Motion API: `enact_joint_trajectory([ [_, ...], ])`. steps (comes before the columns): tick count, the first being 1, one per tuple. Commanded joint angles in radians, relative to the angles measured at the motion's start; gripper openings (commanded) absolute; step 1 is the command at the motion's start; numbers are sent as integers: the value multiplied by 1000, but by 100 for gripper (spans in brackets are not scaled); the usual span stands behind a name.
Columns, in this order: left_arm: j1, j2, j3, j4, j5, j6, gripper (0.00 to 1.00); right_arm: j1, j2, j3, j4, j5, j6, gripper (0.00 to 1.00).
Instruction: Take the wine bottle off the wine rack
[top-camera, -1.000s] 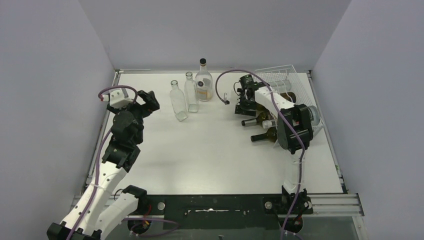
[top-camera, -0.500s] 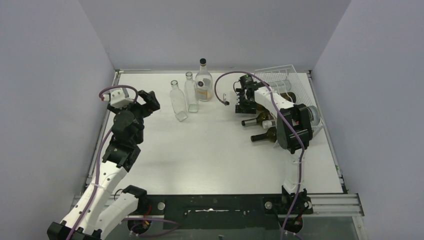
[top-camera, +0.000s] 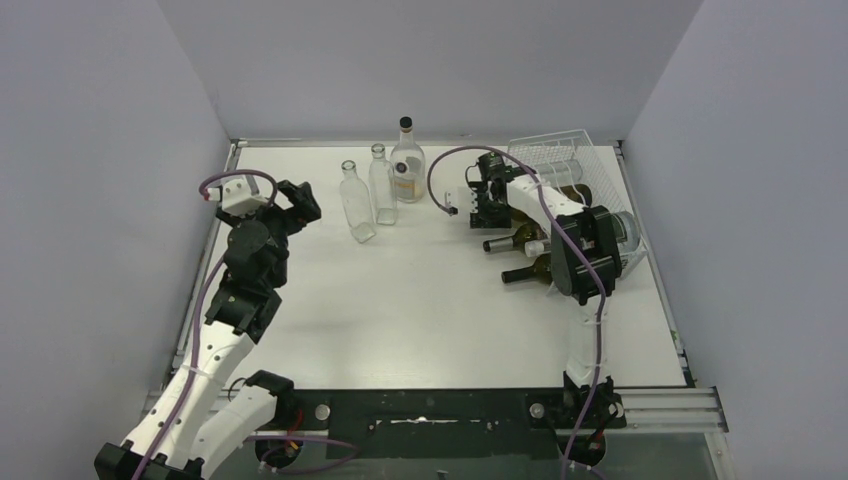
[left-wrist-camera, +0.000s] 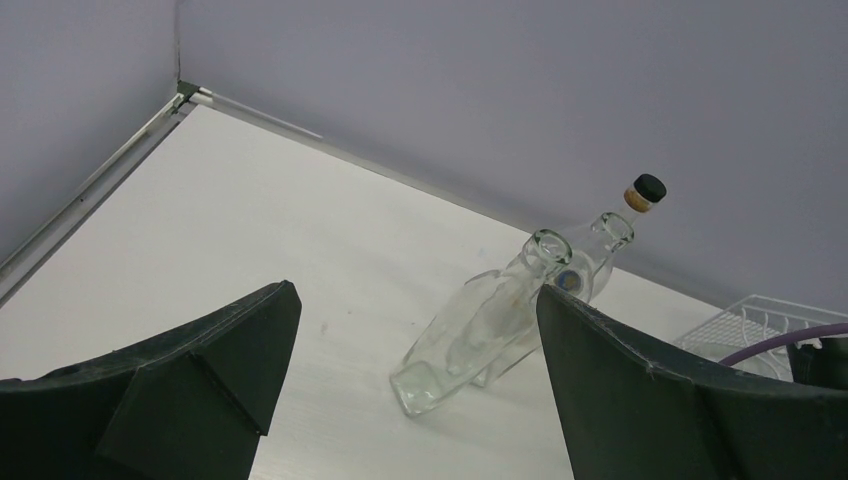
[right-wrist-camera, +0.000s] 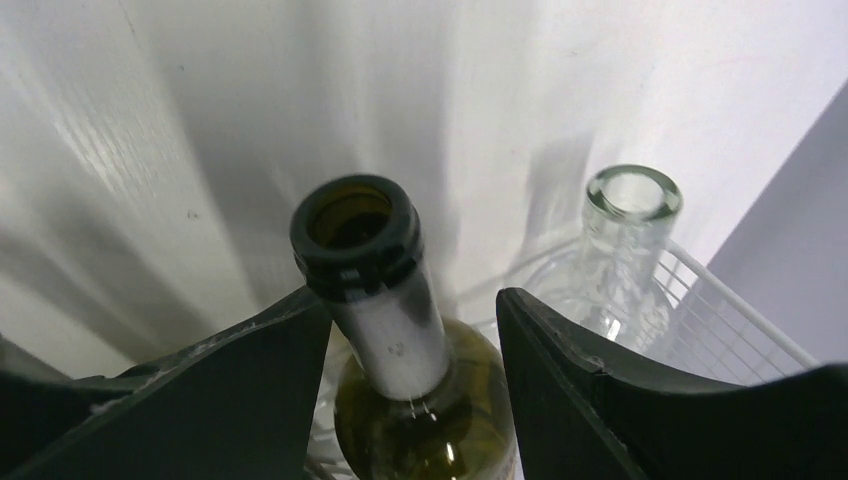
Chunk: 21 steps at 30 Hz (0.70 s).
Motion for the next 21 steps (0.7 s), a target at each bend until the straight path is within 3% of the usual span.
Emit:
enact_joint_trajectory([
  [1, 0, 2, 8, 63, 18, 9, 91, -1, 16, 3, 39, -13, -19, 62],
  [10, -1, -3, 9, 63, 9, 11, 91, -4, 22, -7, 59, -20, -22, 61],
  [12, -1, -3, 8, 63, 10, 10, 91, -4, 13, -8, 60, -33, -20, 56],
  [15, 0, -2, 9, 65, 16, 11, 91, -2, 5, -13, 65, -35, -25, 39],
  [21, 0, -2, 9, 67, 18, 12, 91, 8, -8, -27, 72, -25, -21, 38],
])
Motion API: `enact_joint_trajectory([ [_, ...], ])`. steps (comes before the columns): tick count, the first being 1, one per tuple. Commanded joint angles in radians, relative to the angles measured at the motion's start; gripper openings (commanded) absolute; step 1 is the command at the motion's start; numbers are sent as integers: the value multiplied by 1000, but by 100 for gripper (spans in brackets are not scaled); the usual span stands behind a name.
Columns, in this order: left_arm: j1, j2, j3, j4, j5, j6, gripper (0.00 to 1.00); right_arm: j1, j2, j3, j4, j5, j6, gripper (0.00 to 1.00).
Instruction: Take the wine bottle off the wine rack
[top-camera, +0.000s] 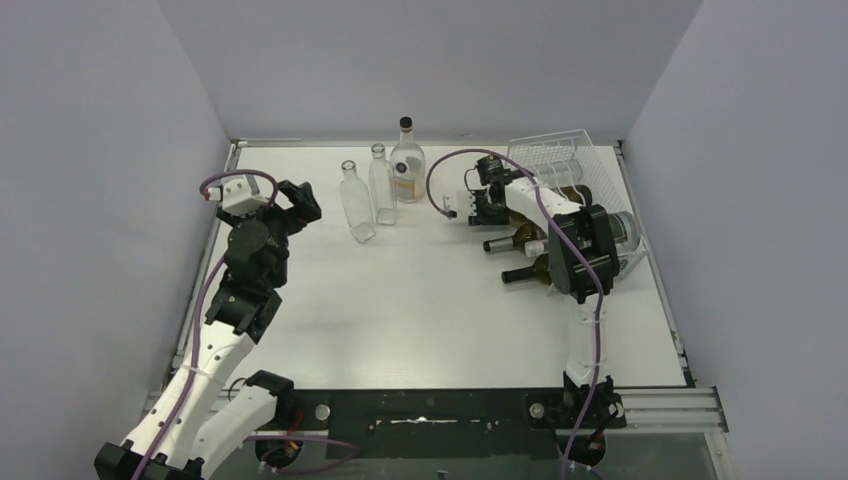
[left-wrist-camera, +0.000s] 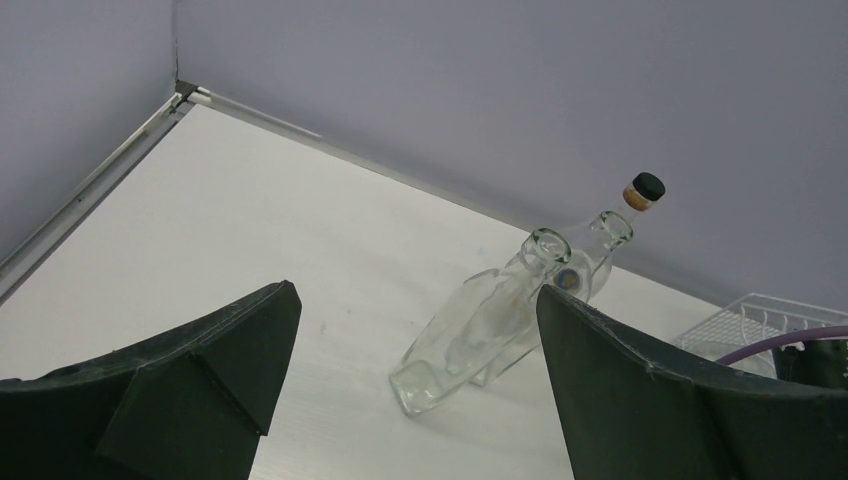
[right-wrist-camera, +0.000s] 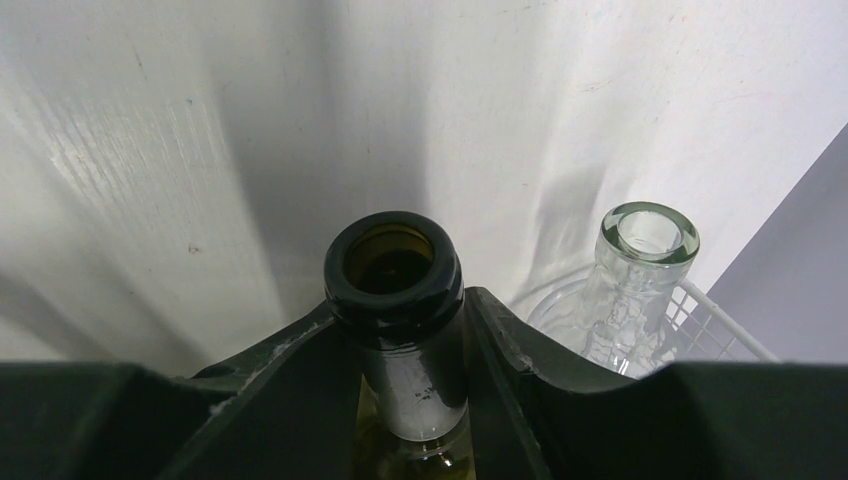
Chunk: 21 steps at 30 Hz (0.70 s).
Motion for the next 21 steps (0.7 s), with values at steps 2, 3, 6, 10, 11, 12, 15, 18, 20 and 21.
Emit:
enact_joint_trajectory([
  [2, -1, -4, 7, 66, 16, 11, 91, 24, -48, -19, 42, 2, 2, 37],
  [3, -1, -5, 8, 67, 16, 11, 91, 34, -51, -19, 43, 5, 3, 36],
  [6, 0, -6, 7, 68, 18, 11, 91, 59, -56, -18, 45, 7, 10, 33],
  [10, 0, -7, 8, 68, 17, 12, 91, 95, -60, 4, 48, 16, 48, 28],
  [11, 0, -7, 8, 67, 17, 12, 91, 105, -64, 7, 54, 14, 64, 27],
  [12, 0, -7, 10, 66, 15, 12, 91, 114, -70, 10, 59, 9, 80, 27],
  [15, 0, -11, 9, 65, 10, 14, 91, 141, -97, 4, 87, 1, 128, 26],
  [18, 0, -12, 9, 63, 7, 14, 91, 162, -122, 4, 99, -22, 181, 24],
  [20, 1, -12, 11, 63, 9, 14, 91, 179, -131, 20, 85, -35, 213, 22],
  [21, 1, -12, 11, 63, 9, 14, 91, 187, -134, 35, 66, -44, 237, 20],
])
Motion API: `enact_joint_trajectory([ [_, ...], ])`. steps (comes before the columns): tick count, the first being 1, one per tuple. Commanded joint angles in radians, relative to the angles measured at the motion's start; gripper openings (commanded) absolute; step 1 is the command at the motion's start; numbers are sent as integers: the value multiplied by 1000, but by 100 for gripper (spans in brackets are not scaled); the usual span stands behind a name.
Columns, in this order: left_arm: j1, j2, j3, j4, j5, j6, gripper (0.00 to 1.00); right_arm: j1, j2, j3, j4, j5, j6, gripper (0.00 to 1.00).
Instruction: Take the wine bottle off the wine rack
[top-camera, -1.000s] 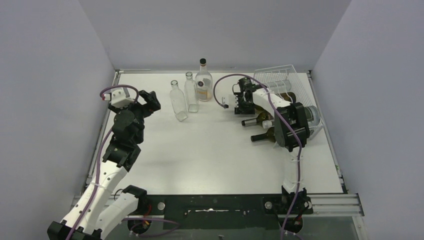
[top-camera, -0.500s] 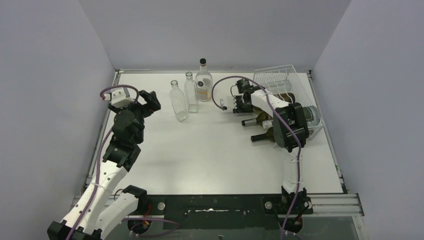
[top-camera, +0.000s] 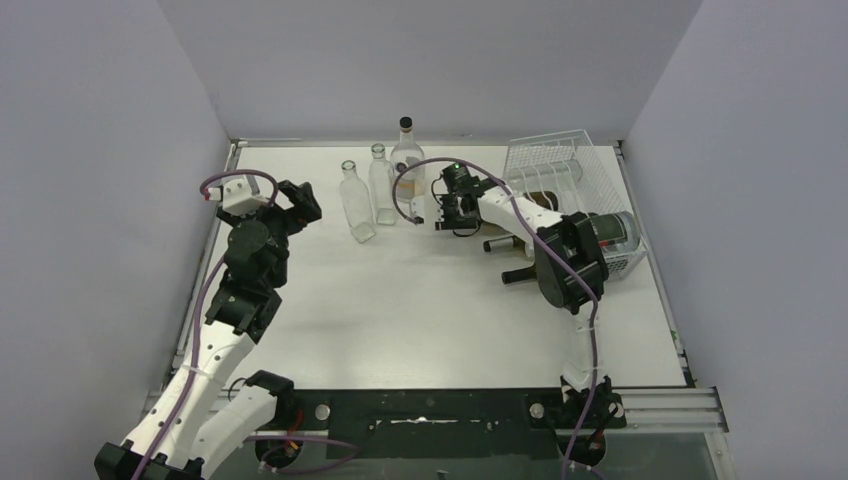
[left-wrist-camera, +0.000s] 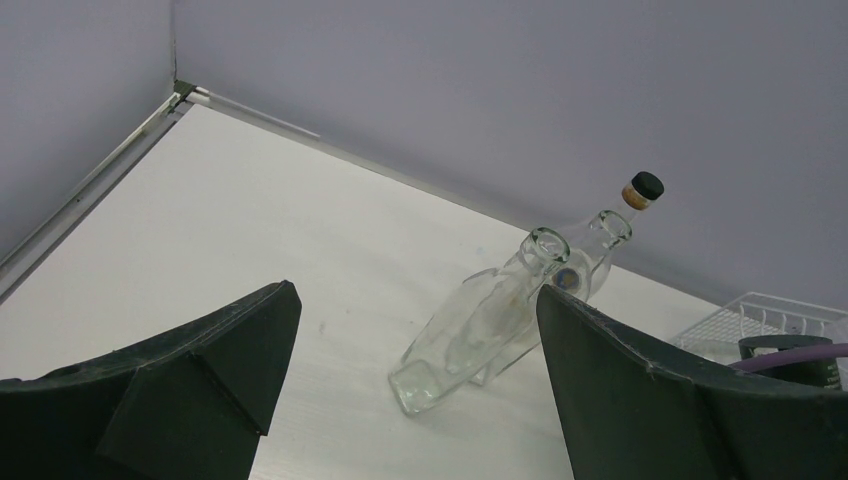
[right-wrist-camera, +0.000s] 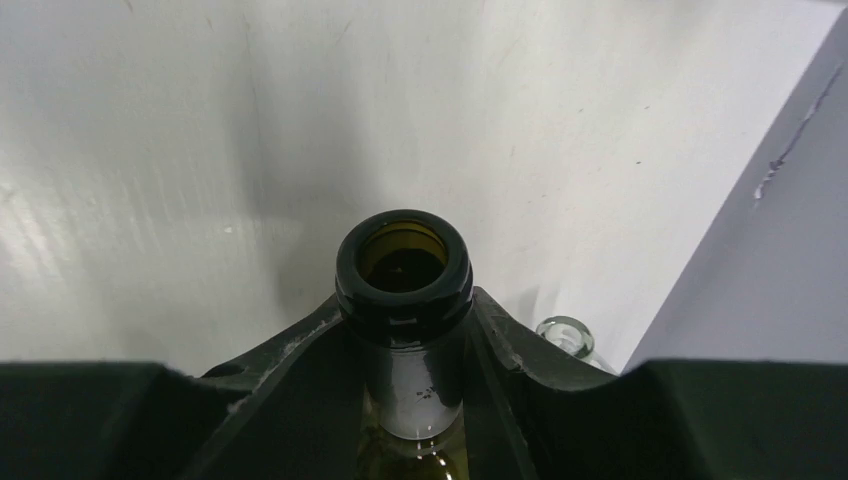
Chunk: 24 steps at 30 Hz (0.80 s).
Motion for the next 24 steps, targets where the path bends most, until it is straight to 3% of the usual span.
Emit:
enact_joint_trajectory([
  [1, 2, -12, 10, 63, 6, 14, 91, 33, -106, 63, -17, -63, 162, 18],
  [9, 6, -15, 13, 55, -4, 8, 91, 96, -215, 5, 67, -143, 301, 17],
  [17, 13, -13, 13, 57, 1, 6, 91, 140, -288, 29, 138, -145, 517, 9],
  [24, 16, -12, 12, 58, 8, 5, 91, 184, -335, 7, 217, -127, 628, 10],
])
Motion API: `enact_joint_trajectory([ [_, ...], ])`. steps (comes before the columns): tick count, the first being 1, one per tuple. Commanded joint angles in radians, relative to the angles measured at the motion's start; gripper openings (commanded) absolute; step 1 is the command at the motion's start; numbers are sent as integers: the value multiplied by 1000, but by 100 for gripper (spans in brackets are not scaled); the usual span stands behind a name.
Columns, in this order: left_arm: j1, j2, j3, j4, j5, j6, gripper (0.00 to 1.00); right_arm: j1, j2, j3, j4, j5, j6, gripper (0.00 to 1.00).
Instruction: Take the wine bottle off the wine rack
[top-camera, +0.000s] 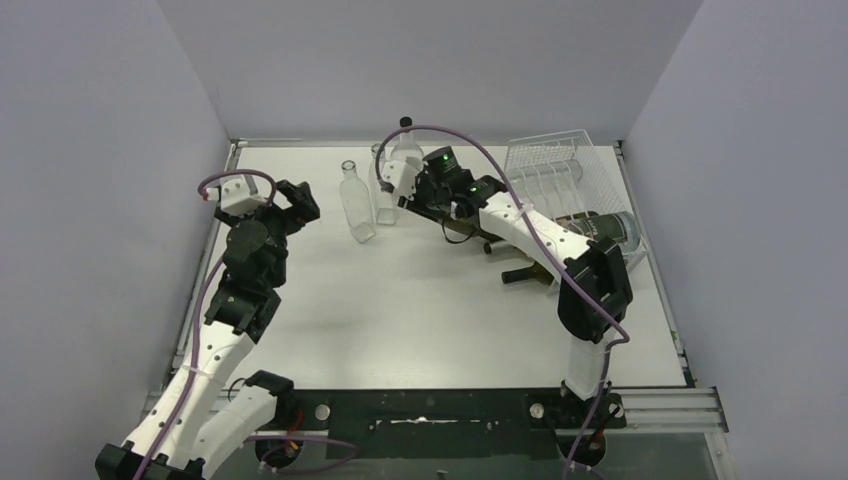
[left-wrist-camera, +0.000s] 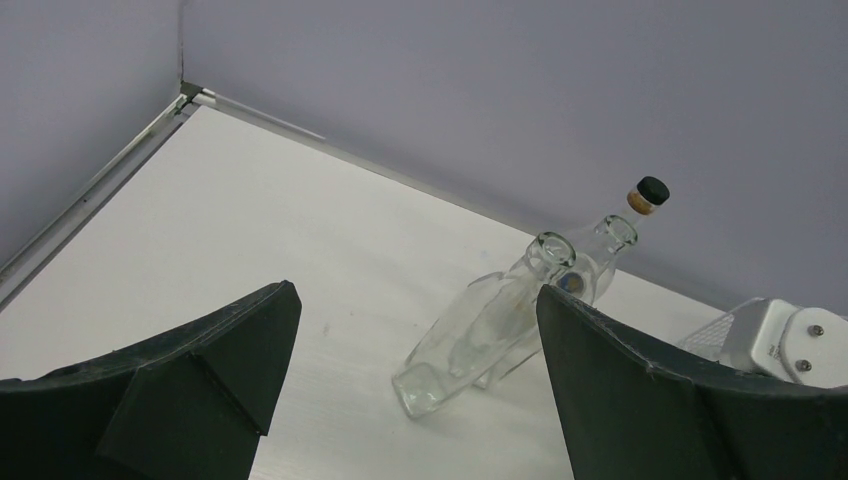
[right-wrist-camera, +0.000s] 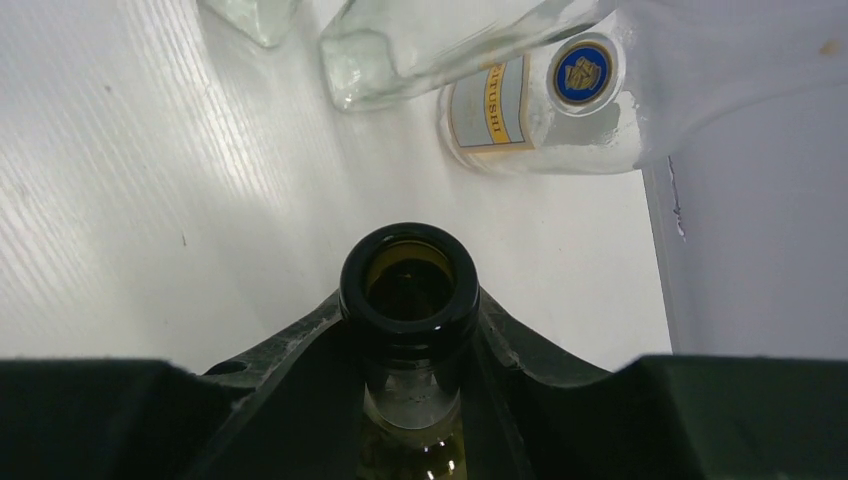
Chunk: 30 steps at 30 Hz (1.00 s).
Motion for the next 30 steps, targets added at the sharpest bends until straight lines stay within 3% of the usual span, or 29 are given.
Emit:
enact_joint_trajectory([
  [1, 6, -10, 12, 59, 9, 6, 91, 24, -95, 10, 127, -3, 142, 10],
  [15, 18, -20, 13, 57, 9, 5, 91, 33, -164, 31, 403, -128, 500, 7],
  [21, 20, -23, 12, 60, 14, 3, 91, 29, -98, 75, 506, -250, 596, 8],
  [30, 20, -27, 13, 60, 14, 5, 91, 26, -3, 124, 618, -275, 697, 6],
])
